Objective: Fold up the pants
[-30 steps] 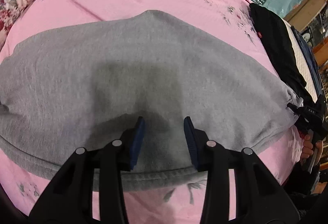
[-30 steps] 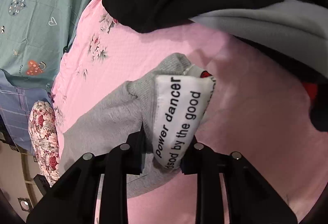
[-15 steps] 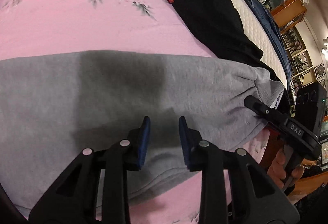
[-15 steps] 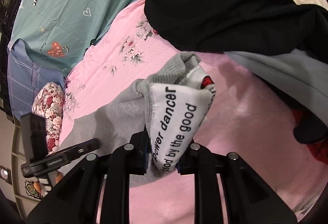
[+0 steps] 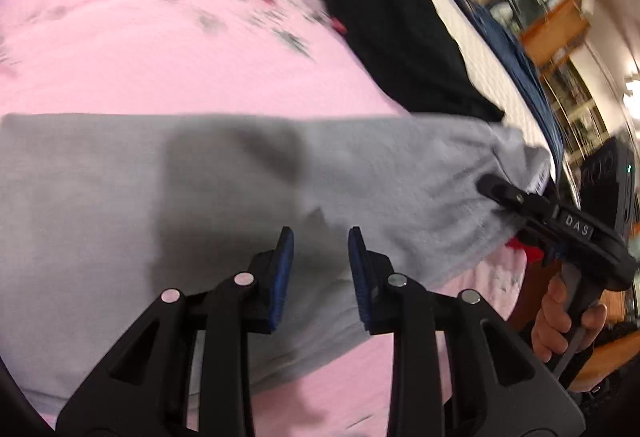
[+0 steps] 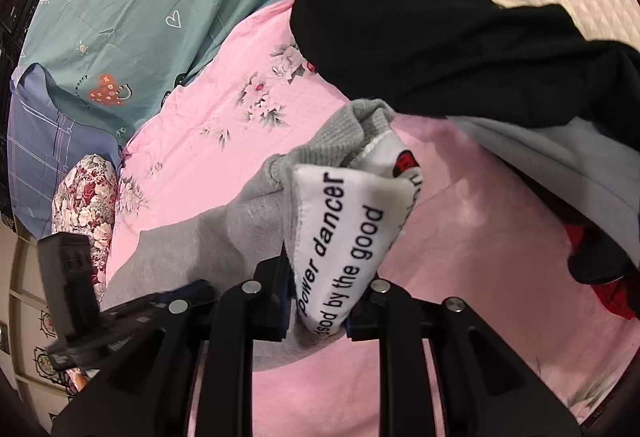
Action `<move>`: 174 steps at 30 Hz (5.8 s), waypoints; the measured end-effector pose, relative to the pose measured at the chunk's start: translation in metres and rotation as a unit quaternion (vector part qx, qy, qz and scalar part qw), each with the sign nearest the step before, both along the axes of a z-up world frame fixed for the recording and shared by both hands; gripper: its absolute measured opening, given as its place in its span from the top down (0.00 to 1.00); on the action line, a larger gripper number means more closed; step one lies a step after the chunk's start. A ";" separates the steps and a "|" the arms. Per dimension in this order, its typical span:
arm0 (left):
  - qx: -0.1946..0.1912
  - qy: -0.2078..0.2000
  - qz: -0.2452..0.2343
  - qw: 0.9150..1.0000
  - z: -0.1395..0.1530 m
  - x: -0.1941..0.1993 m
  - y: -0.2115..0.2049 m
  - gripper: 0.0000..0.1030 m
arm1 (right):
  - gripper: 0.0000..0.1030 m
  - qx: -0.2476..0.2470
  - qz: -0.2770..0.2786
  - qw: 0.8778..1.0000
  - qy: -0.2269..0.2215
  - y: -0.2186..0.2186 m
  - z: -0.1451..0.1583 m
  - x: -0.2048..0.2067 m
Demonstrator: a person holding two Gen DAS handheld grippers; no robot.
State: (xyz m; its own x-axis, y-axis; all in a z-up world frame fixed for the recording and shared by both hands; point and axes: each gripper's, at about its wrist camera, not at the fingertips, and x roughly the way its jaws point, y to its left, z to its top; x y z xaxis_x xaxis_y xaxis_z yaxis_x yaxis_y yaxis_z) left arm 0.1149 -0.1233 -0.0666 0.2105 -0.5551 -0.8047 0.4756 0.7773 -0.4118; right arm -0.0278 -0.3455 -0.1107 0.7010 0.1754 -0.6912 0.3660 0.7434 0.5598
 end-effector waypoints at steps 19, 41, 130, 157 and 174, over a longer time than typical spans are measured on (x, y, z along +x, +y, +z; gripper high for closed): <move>0.019 -0.034 0.238 0.970 -0.048 0.027 0.276 0.73 | 0.82 -0.192 0.162 0.968 0.010 0.239 0.052 0.119; -0.005 -0.038 0.232 0.972 -0.051 0.020 0.285 0.73 | 0.97 -0.203 0.284 0.934 0.081 0.306 0.020 0.183; 0.018 -0.220 0.339 0.914 0.071 -0.037 0.278 0.75 | 0.80 -0.075 0.292 0.954 0.004 0.264 0.054 0.158; 0.220 -0.231 0.021 0.948 0.000 -0.068 -0.047 0.10 | 0.80 0.031 0.111 0.993 0.001 0.043 -0.011 -0.019; -0.032 -0.110 0.139 0.984 0.060 -0.039 0.112 0.09 | 0.72 0.029 0.144 0.989 -0.016 0.062 0.018 0.003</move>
